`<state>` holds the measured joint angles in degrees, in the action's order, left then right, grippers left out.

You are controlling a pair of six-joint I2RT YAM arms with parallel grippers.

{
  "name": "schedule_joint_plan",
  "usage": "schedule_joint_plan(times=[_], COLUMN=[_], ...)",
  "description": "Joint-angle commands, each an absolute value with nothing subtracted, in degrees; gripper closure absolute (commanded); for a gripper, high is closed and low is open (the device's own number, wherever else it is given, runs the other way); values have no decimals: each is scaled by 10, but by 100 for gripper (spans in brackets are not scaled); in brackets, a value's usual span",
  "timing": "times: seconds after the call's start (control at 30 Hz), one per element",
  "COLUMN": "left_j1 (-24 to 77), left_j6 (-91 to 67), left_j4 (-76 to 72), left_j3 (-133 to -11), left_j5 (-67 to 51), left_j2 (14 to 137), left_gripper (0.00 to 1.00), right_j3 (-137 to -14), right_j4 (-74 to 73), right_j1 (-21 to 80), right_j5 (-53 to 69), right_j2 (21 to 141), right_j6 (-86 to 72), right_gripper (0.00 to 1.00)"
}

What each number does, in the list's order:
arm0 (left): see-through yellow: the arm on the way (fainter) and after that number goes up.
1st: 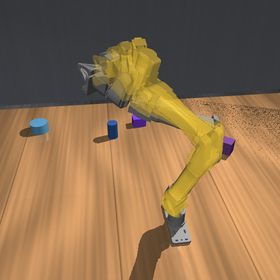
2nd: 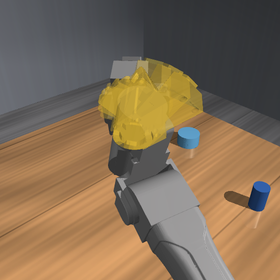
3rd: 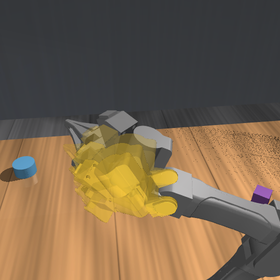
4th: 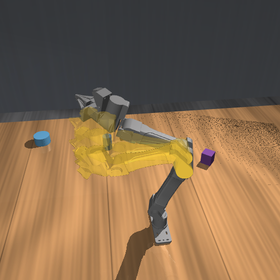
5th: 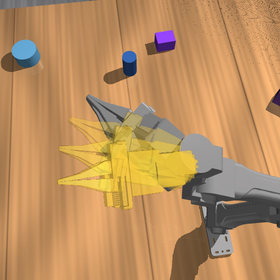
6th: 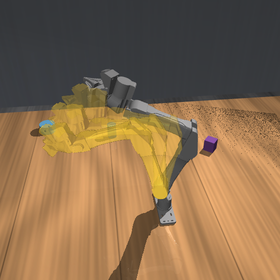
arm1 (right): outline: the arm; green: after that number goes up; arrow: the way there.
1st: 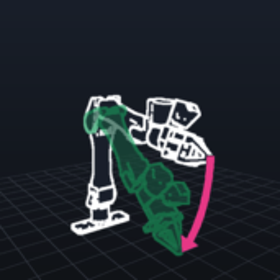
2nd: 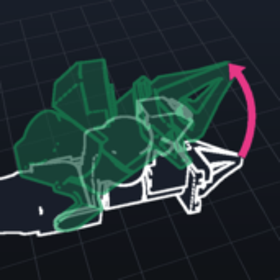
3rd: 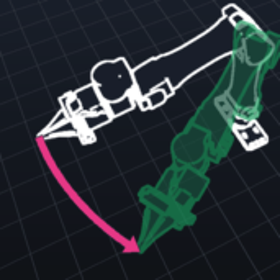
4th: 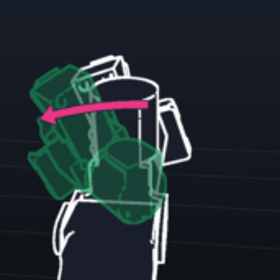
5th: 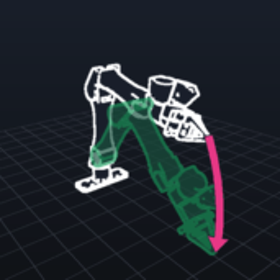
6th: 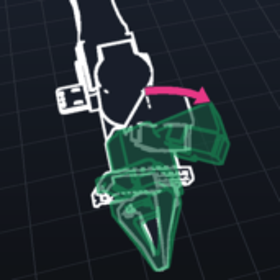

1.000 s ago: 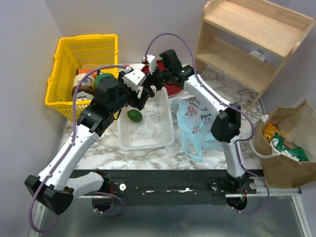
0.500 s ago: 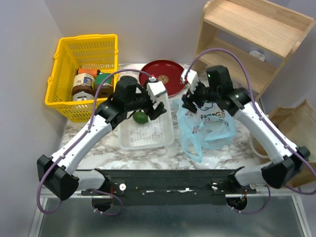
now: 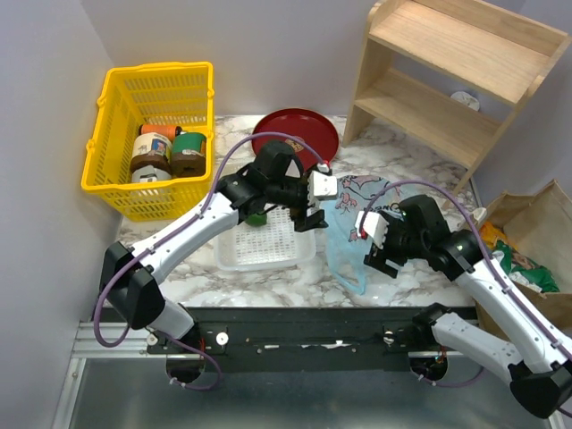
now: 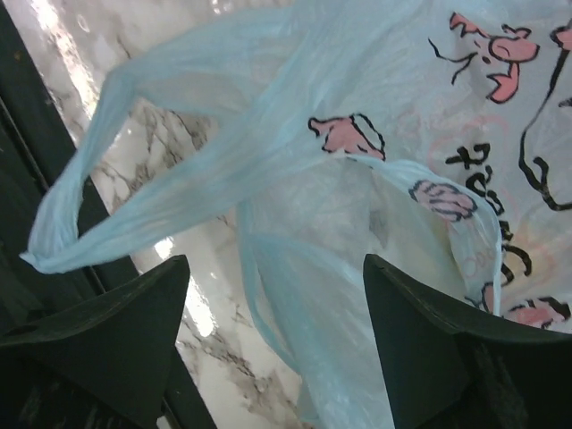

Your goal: Untie the knot of the grocery bags and take out the mixed food

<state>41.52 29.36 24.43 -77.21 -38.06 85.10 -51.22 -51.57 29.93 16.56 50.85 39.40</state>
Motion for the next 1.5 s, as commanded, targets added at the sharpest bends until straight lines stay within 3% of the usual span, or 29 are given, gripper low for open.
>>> schedule_joint_plan(times=[0.0,0.07,0.13,0.17,0.27,0.37,0.5,0.57,0.73,0.8,0.9,0.97,1.13,1.23,1.47], left_j1=[439,447,457,461,477,497,505,504,524,533,536,535,517,518,531], left_j6=[346,366,398,403,403,354,107,70,108,132,164,167,125,126,156], left_j4=[290,315,323,323,313,259,121,105,97,96,104,102,59,55,82], left_j3=[-780,-789,-793,-792,-805,-831,-859,-880,-925,-936,-939,-928,-848,-818,-852], left_j5=[-444,-447,-442,-438,-434,-408,-231,-140,-56,15,30,14,-176,-231,-96], left_j2=[872,887,894,903,930,954,1000,1019,1059,1074,1091,1091,1031,1009,1079], left_gripper=[13,13,13,13,13,14,14,12,1,1,1,1,2,2,12], right_j3=[-482,-453,-436,-434,-482,-573,-659,-687,-703,-695,-679,-672,-657,-652,-664], right_j4=[-550,-516,-470,-433,-410,-427,-468,-480,-490,-490,-489,-490,-491,-490,-507], right_j1=[297,297,293,287,261,231,209,207,192,191,184,179,156,147,134], right_j5=[48,4,-88,-102,-103,-59,40,56,94,91,84,82,80,83,78], right_j2=[472,464,466,467,479,493,494,493,496,491,480,475,467,466,462], right_j6=[485,500,509,511,480,413,322,295,256,258,255,254,247,243,236], right_gripper=[12,14,22,34,58,71,79,85,91,91,91,91,91,91,92])
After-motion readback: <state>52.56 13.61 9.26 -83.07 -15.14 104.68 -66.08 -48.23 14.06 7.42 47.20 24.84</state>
